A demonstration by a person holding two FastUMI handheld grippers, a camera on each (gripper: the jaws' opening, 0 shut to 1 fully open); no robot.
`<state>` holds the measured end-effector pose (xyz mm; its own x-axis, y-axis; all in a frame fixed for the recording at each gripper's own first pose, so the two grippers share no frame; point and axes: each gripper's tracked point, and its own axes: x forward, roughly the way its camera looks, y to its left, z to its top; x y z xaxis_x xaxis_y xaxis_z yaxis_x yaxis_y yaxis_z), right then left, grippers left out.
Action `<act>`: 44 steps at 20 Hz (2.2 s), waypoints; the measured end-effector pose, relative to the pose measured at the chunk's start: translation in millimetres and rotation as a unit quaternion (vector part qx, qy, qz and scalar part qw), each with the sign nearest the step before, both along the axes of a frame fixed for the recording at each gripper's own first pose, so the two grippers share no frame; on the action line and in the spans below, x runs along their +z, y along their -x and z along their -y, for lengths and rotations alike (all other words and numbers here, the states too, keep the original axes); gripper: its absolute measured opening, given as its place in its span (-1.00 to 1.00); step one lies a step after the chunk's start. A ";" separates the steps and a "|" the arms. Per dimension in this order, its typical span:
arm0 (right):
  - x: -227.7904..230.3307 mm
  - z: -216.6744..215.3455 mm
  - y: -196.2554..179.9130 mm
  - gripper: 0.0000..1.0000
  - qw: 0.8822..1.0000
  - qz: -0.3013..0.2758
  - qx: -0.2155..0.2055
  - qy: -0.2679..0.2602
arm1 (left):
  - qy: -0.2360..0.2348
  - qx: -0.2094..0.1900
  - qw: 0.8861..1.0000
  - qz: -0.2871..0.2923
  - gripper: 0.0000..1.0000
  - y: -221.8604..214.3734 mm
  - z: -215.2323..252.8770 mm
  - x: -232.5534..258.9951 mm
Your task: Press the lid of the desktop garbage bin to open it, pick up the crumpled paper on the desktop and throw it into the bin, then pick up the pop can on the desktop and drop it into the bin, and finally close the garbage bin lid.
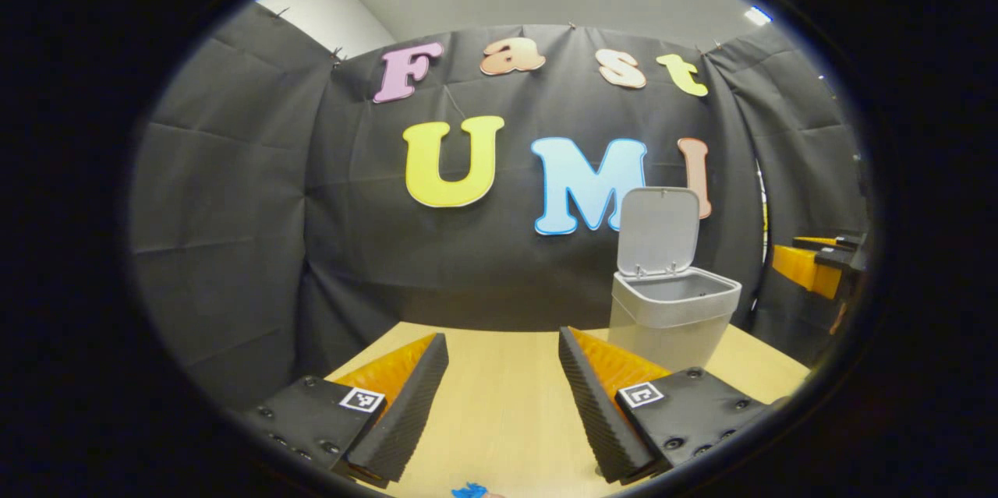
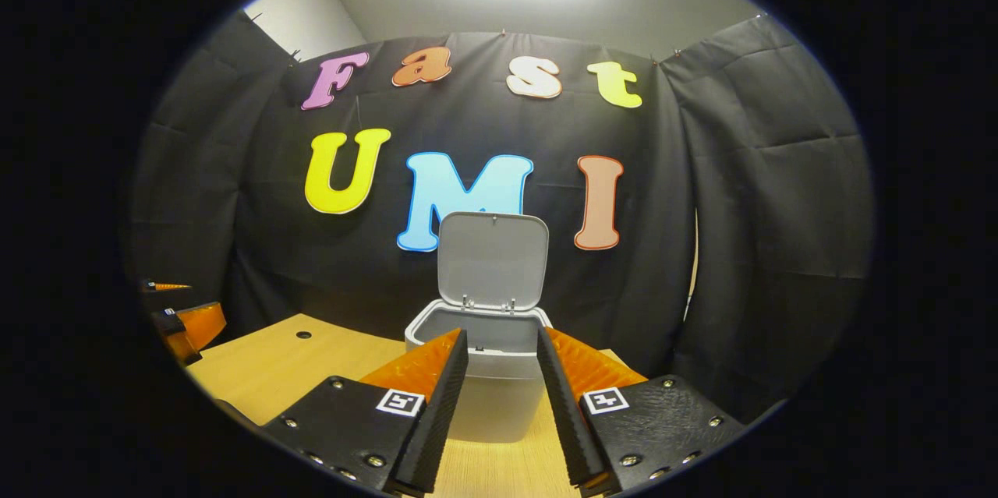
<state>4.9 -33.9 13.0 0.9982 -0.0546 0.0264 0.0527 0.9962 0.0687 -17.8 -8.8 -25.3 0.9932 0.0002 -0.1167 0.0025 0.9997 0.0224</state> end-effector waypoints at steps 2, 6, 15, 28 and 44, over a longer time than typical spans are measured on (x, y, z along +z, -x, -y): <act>-1.4 -5.0 5.5 0.38 1.000 -0.001 0.005 -0.006 | -0.002 -0.007 1.000 -0.008 0.87 0.6 1.0 -5.9; -5.0 -3.7 16.5 0.62 1.000 -0.007 -0.003 -0.006 | -0.004 -0.019 0.999 -0.027 0.92 1.9 0.3 -19.4; -7.0 -15.3 32.9 0.75 1.000 -0.018 -0.009 -0.005 | -0.014 -0.033 0.997 -0.063 0.87 9.8 -14.0 -62.4; -27.7 -54.2 39.5 0.89 0.997 -0.069 -0.030 -0.006 | -0.039 -0.083 0.972 -0.217 0.96 36.0 -43.2 -213.0; -37.6 -57.5 40.2 0.89 0.996 -0.087 -0.015 -0.014 | -0.043 -0.060 0.909 -0.411 0.96 89.0 -57.2 -358.8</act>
<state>-35.3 23.6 -24.6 0.9854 -0.0824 -0.1490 0.0956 0.9919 0.0832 -106.8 48.4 -384.0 0.5647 -0.0574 -0.8233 0.1620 0.9859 0.0424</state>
